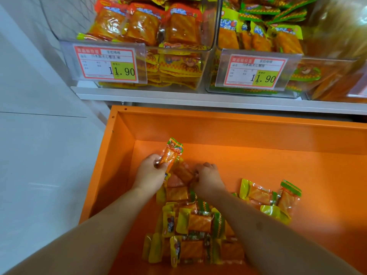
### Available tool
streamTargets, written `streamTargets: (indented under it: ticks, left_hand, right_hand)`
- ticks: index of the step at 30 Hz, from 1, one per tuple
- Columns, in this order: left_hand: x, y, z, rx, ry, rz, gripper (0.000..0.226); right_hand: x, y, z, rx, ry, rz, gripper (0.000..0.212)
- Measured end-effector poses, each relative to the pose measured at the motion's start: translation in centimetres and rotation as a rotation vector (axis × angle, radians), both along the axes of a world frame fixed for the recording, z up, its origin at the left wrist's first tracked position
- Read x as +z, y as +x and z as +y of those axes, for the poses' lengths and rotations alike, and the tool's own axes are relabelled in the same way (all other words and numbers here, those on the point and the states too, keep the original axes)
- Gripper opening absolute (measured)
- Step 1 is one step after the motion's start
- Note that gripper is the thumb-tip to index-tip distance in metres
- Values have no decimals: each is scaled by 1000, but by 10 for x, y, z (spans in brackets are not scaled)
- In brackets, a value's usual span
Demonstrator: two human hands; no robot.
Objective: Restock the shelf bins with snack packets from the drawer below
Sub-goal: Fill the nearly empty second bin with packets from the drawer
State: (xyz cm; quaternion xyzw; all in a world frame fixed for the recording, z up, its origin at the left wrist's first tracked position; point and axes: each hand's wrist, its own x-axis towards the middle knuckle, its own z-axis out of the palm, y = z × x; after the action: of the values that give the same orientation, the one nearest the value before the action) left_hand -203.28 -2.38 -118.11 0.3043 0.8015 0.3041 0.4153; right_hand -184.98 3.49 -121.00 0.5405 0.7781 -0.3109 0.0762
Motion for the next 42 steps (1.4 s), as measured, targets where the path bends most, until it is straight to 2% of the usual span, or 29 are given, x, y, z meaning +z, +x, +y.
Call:
streamTargets:
  ticks: [1,2,5,7,12,16,20,22,24,25,27,29,31,34,37,38,40,42]
  left_hand:
    - [2,1,0,2,-14,-4,9]
    - [3,1,0,4,-27,-9,6]
    - [13,1,2,21,-58,-26,7]
    - [23,2,5,12,-63,-30,6]
    - [73,4,3,-49,8,-90,31]
    - [131,14,-5,-142,91,-107,35]
    - [191,36,-26,-241,152,-121,40]
    - [215,46,-40,-286,183,-202,36]
    - [240,54,-55,-310,217,-268,23]
    - [251,57,-63,-341,235,-277,26]
    - [267,59,-77,-431,255,-215,37]
    - [279,59,-86,-441,290,-140,39]
    - [288,54,-91,-400,302,-98,33]
    - [300,44,-96,-429,270,-151,28]
    - [308,37,-97,-473,233,-180,26]
    - [309,36,-96,-486,221,-184,28]
    - [309,36,-91,-522,197,-199,34]
    - [314,40,-86,-555,182,-198,44]
  right_hand:
    - [3,3,0,-59,-35,64,14]
    - [5,7,2,-124,-71,118,11]
    - [22,17,10,-296,-205,227,13]
    - [38,26,17,-321,-243,259,14]
    - [107,42,27,-243,-292,314,7]
    - [181,41,25,-254,-382,389,27]
    - [263,45,3,-332,-401,571,11]
    - [295,50,-14,-382,-409,644,11]
    - [321,55,-31,-487,-441,728,14]
    - [332,57,-39,-544,-473,774,18]
    - [350,60,-53,-621,-566,861,24]
    - [361,63,-64,-631,-630,923,30]
    - [366,67,-71,-570,-563,910,33]
    - [371,74,-76,-522,-389,889,24]
    - [365,80,-67,-396,-70,752,10]
    - [362,80,-64,-342,41,692,12]
    - [361,78,-58,-227,142,619,35]
    - [364,75,-55,-98,51,594,54]
